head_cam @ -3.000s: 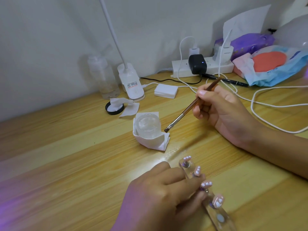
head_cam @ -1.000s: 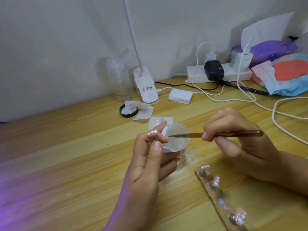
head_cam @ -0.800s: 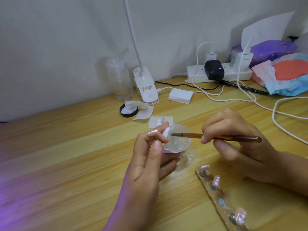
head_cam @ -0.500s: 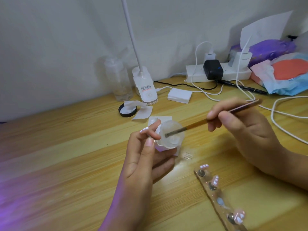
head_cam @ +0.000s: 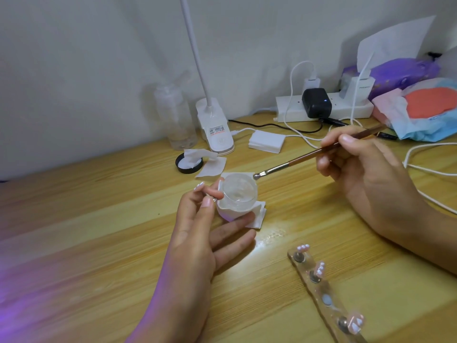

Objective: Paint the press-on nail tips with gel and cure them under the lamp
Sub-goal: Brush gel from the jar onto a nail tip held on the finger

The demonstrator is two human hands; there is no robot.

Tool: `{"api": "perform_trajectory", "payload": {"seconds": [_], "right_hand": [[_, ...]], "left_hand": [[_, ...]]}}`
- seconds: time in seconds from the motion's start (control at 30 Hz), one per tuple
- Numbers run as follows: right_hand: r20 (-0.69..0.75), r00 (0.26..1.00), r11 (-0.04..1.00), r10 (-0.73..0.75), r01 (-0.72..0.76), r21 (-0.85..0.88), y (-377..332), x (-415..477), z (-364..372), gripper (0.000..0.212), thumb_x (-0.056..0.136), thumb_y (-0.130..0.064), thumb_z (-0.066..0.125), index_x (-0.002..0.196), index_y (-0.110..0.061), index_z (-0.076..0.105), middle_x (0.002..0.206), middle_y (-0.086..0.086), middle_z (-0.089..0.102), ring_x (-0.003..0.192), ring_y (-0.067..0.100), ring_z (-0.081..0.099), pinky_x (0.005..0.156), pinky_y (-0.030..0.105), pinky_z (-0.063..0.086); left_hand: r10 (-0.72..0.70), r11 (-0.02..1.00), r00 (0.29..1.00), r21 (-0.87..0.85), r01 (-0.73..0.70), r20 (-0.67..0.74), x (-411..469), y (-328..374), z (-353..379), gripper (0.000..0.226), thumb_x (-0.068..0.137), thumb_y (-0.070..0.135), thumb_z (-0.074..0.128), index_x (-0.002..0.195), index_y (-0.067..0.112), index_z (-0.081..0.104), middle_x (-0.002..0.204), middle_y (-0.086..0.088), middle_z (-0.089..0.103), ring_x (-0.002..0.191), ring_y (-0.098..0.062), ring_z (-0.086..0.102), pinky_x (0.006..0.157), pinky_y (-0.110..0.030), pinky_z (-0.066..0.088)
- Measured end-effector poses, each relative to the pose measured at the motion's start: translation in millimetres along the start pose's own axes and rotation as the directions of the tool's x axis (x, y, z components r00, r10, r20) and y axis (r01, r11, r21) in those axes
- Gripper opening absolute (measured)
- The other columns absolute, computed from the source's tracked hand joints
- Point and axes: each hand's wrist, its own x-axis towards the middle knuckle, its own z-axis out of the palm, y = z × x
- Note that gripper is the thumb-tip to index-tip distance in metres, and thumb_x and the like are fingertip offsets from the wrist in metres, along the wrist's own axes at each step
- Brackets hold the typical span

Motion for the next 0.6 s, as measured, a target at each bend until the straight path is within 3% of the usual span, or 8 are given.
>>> {"api": "perform_trajectory", "payload": {"seconds": [0.17,0.33,0.5,0.6], "right_hand": [[0.071,0.994,0.996,0.089,-0.088,-0.021,1.2,0.0,0.5,0.035,0.094,-0.018,0.044,0.084,-0.027,0.076,0.075,-0.002,0.068,0.076,0.011,0.065,0.071,0.020,0.051],[0.021,0.992,0.992,0.125,-0.125,-0.022,2.9,2.1,-1.5,0.034,0.091,-0.018,0.046,0.081,-0.025,0.078,0.075,-0.003,0.068,0.073,0.009,0.065,0.070,0.019,0.052],[-0.014,0.990,0.990,0.140,-0.141,-0.006,5.6,4.4,-4.4,0.034,0.090,-0.018,0.046,0.077,-0.025,0.077,0.073,-0.004,0.067,0.071,0.008,0.063,0.069,0.019,0.052],[-0.033,0.988,0.989,0.150,-0.150,-0.003,6.1,4.5,-5.1,0.034,0.089,-0.018,0.047,0.076,-0.024,0.077,0.072,-0.003,0.067,0.070,0.008,0.063,0.068,0.019,0.052]], "left_hand": [[0.006,1.000,1.000,0.009,-0.006,0.000,-0.7,0.5,-0.5,0.017,0.091,0.036,0.046,0.087,0.031,0.062,0.114,0.013,0.069,0.097,-0.033,0.071,0.073,-0.037,0.060],[0.008,1.000,1.000,0.014,-0.008,0.008,0.0,0.5,-0.4,0.020,0.096,0.034,0.043,0.087,0.032,0.061,0.110,0.013,0.071,0.097,-0.032,0.071,0.073,-0.037,0.060],[0.011,1.000,1.000,0.006,-0.011,-0.009,0.9,0.3,-0.8,0.020,0.096,0.034,0.044,0.087,0.031,0.061,0.126,0.012,0.063,0.097,-0.033,0.071,0.073,-0.037,0.059],[0.010,1.000,1.000,0.010,-0.010,-0.011,0.9,-0.3,-0.9,0.022,0.098,0.034,0.043,0.087,0.032,0.061,0.123,0.012,0.065,0.098,-0.032,0.071,0.073,-0.037,0.059]]}}
